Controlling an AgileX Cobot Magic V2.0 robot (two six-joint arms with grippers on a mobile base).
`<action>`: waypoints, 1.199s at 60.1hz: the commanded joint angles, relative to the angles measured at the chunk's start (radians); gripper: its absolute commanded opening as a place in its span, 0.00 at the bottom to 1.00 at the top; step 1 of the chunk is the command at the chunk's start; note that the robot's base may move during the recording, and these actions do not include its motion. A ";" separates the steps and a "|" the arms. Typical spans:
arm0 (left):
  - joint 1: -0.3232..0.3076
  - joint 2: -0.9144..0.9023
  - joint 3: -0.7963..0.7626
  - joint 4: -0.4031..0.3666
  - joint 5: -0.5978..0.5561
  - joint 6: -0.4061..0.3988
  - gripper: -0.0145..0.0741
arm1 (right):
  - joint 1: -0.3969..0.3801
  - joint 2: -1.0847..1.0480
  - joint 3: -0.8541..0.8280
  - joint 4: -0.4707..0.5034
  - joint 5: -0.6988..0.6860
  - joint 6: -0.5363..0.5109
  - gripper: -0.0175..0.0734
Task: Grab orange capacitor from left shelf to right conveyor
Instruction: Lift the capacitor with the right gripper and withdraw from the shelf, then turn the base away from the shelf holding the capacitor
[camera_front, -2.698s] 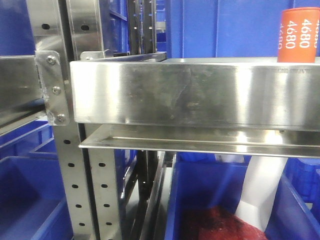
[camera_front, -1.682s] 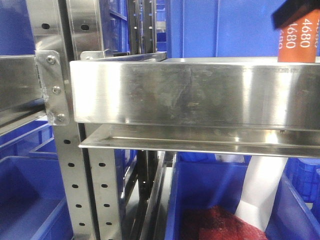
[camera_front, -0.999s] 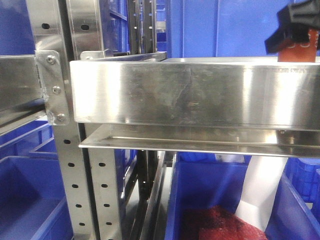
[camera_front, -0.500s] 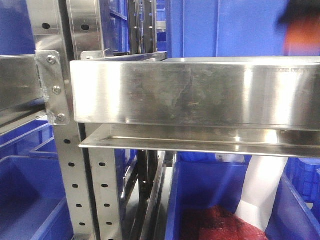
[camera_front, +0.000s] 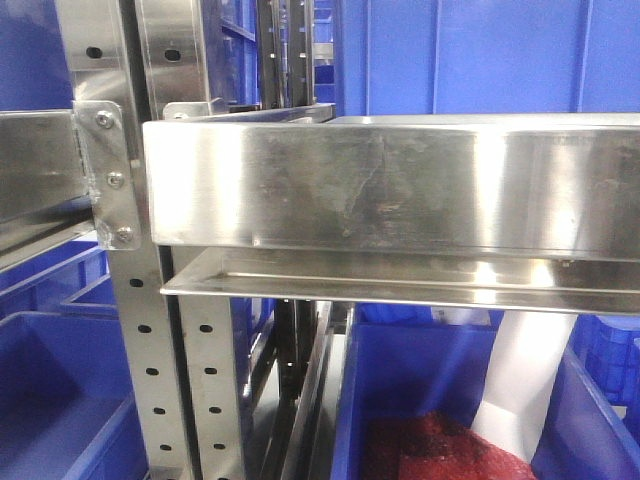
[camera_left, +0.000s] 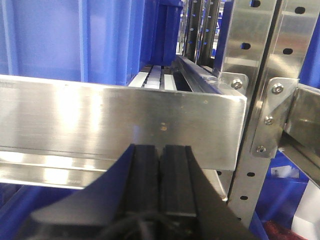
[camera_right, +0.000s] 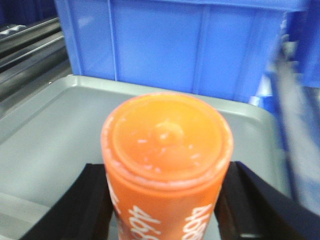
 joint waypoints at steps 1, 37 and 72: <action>-0.007 -0.019 -0.005 0.000 -0.086 0.000 0.05 | -0.003 -0.079 -0.028 -0.015 -0.001 -0.015 0.29; -0.007 -0.019 -0.005 0.000 -0.086 0.000 0.05 | -0.003 -0.418 0.111 -0.015 0.066 -0.016 0.29; -0.007 -0.019 -0.005 0.000 -0.086 0.000 0.05 | -0.003 -0.418 0.111 -0.015 0.070 -0.016 0.29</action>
